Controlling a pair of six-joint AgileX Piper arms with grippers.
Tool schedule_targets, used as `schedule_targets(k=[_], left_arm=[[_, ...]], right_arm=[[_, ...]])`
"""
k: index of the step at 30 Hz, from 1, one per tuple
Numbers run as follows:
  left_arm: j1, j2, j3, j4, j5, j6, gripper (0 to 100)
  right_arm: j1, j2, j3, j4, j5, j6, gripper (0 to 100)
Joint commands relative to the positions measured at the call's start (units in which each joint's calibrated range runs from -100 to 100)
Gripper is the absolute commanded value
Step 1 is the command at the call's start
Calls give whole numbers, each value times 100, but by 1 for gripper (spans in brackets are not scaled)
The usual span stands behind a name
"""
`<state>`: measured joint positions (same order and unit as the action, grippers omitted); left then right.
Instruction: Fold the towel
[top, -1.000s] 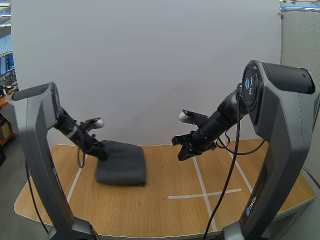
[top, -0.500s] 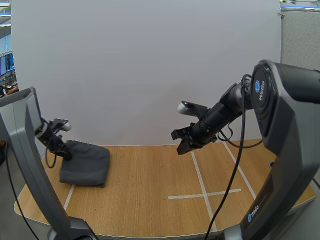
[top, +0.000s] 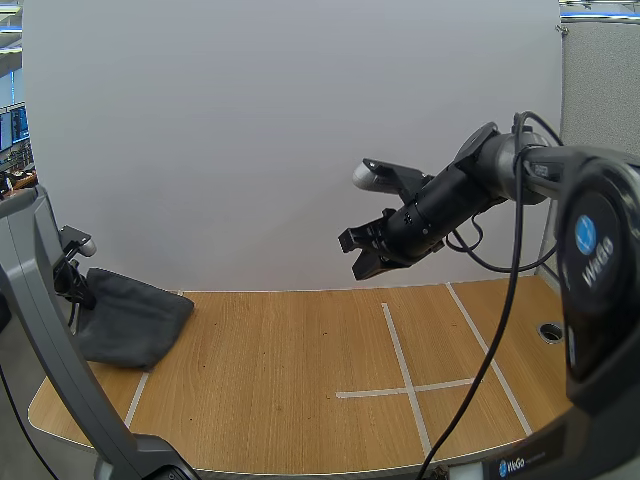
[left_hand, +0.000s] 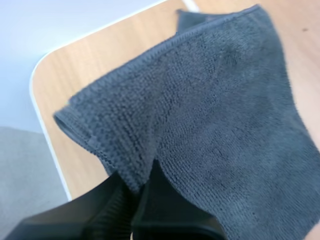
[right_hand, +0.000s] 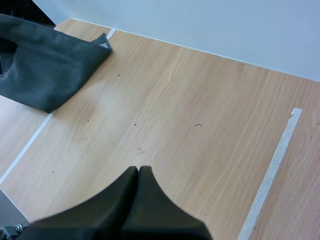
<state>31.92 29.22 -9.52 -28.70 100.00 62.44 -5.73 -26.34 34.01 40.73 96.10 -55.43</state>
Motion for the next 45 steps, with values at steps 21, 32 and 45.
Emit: schedule_targets(k=[21, 32, 45], left_arm=[[158, 958, -1714, -92, 0, -566, 0], [210, 1108, -1639, -50, 0, -712, 0], [88, 1147, -1623, -365, 0, -712, 5]], right_arm=[[-25, -817, -27, -292, 390, 400, 0], [-25, -817, -27, -292, 390, 400, 0], [-25, -817, -27, -292, 390, 400, 0]])
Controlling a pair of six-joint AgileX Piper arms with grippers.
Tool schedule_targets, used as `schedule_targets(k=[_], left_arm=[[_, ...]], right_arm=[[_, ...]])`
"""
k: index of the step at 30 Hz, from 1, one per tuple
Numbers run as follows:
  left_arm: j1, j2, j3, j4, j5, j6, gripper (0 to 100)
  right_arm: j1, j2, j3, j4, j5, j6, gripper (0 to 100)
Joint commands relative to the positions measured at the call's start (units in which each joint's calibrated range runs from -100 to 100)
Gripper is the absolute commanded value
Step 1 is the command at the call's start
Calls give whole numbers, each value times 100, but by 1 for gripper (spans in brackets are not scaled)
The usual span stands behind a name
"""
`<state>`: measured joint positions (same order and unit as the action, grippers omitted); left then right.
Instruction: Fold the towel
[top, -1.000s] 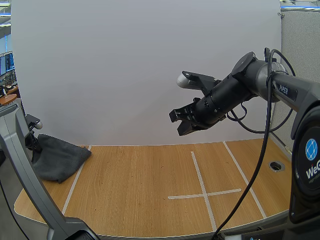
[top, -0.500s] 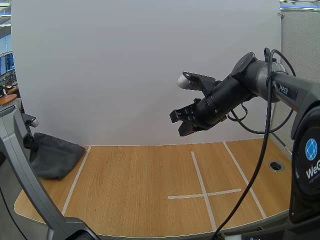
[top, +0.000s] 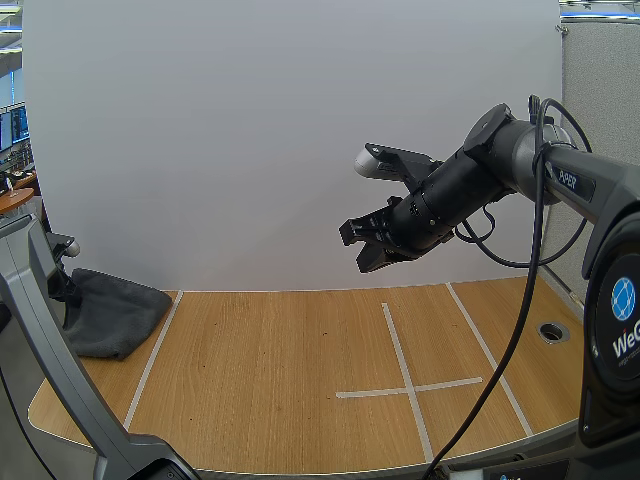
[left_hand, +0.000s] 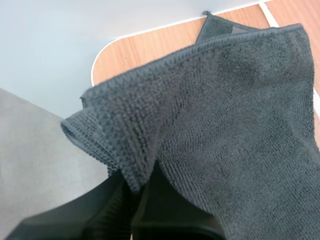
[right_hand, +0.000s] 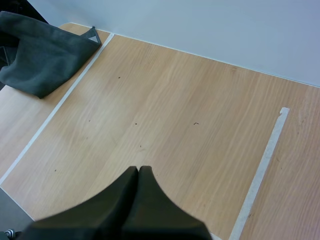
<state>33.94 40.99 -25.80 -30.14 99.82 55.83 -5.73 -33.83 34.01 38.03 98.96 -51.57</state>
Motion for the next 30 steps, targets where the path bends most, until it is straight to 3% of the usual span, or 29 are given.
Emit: schedule_targets(k=[1, 3, 4, 5, 6, 7, 16, 30], left_arm=[[-134, -30, 6, -221, 18, -64, 12], [-162, -30, 6, -221, 18, -127, 28], [-191, -30, 6, -221, 18, -129, 51], [-191, -30, 6, -221, 18, -129, 62], [-200, -30, 6, -236, 18, -147, 85], [-200, -30, 6, -245, 18, -141, 100], [-187, -302, 6, -271, 18, -169, 100], [-151, -2007, 6, -692, 18, -304, 100]], right_arm=[[-25, -68, -27, -23, 104, 13, 0], [-25, -68, -27, -23, 104, 13, 0], [-25, -68, -27, -23, 104, 13, 0], [-25, -68, -27, -23, 104, 13, 0], [-25, -68, -27, -23, 104, 13, 0], [-25, -68, -27, -23, 104, 13, 0], [-25, -68, -27, -22, 104, 13, 0], [-25, -68, -27, -22, 104, 13, 0]])
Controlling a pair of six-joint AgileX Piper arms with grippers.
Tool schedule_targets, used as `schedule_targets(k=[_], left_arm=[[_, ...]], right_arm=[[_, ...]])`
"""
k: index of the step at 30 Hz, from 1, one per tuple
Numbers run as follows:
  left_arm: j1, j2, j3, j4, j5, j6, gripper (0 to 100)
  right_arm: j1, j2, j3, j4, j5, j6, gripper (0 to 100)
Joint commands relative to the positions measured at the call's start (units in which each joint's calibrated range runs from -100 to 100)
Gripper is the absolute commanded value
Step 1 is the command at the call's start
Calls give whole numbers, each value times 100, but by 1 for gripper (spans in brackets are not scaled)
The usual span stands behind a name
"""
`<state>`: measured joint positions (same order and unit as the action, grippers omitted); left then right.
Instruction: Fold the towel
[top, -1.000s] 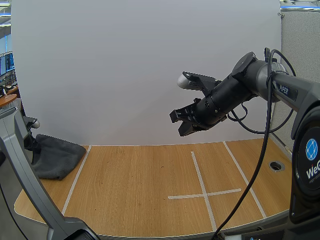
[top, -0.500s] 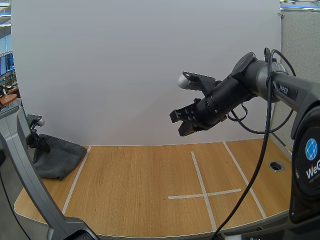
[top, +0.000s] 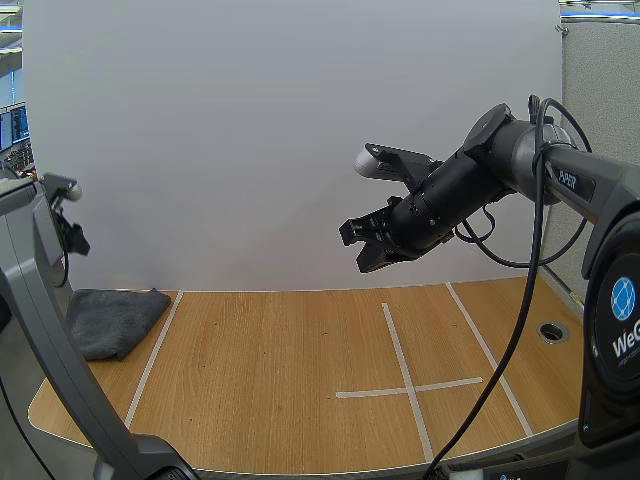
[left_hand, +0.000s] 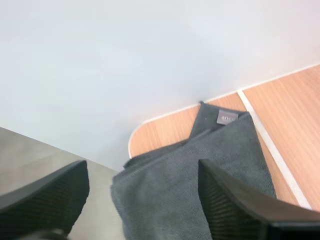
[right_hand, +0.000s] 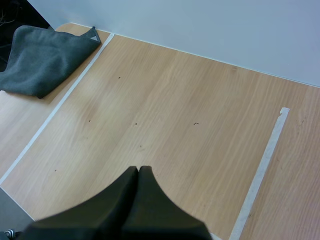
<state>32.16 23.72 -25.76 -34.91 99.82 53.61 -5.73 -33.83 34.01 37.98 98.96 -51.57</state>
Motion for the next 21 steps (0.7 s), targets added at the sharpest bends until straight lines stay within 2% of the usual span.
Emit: schedule_targets(k=[1, 5, 21], left_arm=[[36, -422, 2, -302, 18, -95, 100], [88, -829, 2, -470, 18, -225, 100], [88, -2467, 2, -814, 18, -611, 100]], right_arm=[[-25, -68, -27, -16, 104, 13, 0], [-25, -68, -27, -16, 104, 13, 0], [-25, -68, -27, -16, 104, 13, 0]])
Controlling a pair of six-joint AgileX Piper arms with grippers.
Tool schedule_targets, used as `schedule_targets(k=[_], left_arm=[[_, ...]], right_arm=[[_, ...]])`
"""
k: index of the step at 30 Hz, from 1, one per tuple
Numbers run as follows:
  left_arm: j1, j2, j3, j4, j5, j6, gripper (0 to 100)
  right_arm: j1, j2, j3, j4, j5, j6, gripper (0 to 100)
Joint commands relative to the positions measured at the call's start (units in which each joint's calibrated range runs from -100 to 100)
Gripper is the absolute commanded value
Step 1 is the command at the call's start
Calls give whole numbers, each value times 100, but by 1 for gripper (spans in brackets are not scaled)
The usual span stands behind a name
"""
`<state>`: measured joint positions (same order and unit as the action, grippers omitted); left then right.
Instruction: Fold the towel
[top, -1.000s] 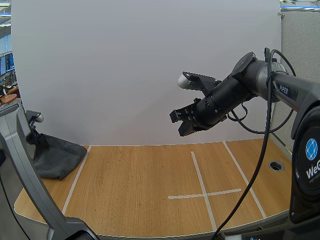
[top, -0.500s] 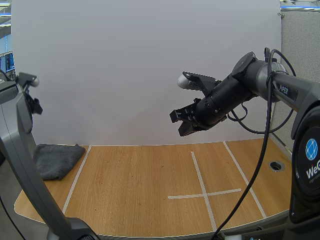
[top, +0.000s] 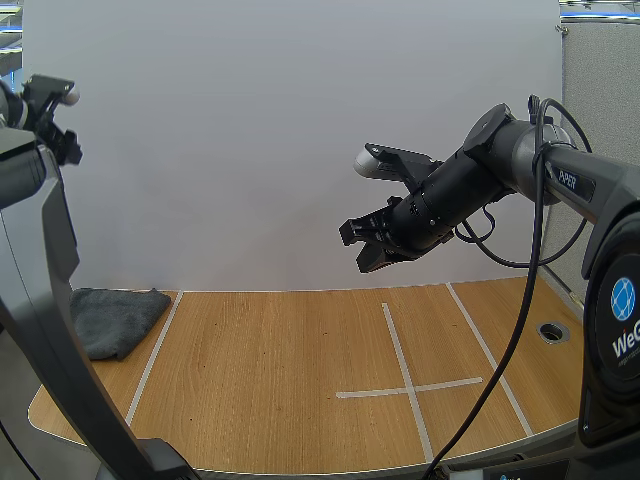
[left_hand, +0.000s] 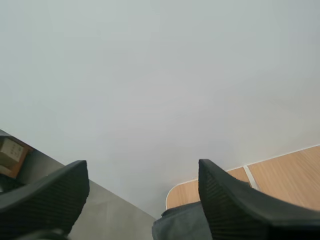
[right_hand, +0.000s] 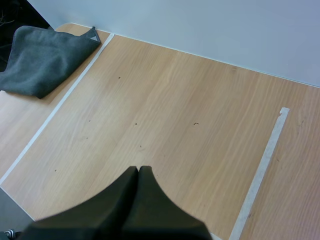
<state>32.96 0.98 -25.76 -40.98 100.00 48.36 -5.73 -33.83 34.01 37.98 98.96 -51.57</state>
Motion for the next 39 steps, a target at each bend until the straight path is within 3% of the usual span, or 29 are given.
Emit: schedule_targets(k=[1, 27, 31, 32, 34, 37, 38, 39], left_arm=[[8, -279, 2, -200, 0, -98, 100], [8, -557, 13, -675, 0, -224, 100], [-157, -995, 284, -675, 0, -234, 100], [-229, -1114, 327, -654, 0, -234, 90], [-373, -1417, 470, -644, 0, -315, 60], [-668, -1961, 665, -551, 0, -566, 9], [-799, -2140, 733, -477, 0, -668, 0], [-946, -2321, 813, -368, 0, -805, 0]], right_arm=[[-25, -68, -27, -16, 104, 13, 0], [-25, -68, -27, -16, 104, 13, 0], [-25, -68, -27, -16, 104, 13, 0], [-25, -68, -27, -16, 104, 13, 0], [-25, -68, -27, -16, 104, 13, 0], [-25, -68, -27, -16, 104, 13, 0], [-25, -68, -27, -16, 104, 13, 0], [-25, -68, -27, -16, 104, 13, 0]])
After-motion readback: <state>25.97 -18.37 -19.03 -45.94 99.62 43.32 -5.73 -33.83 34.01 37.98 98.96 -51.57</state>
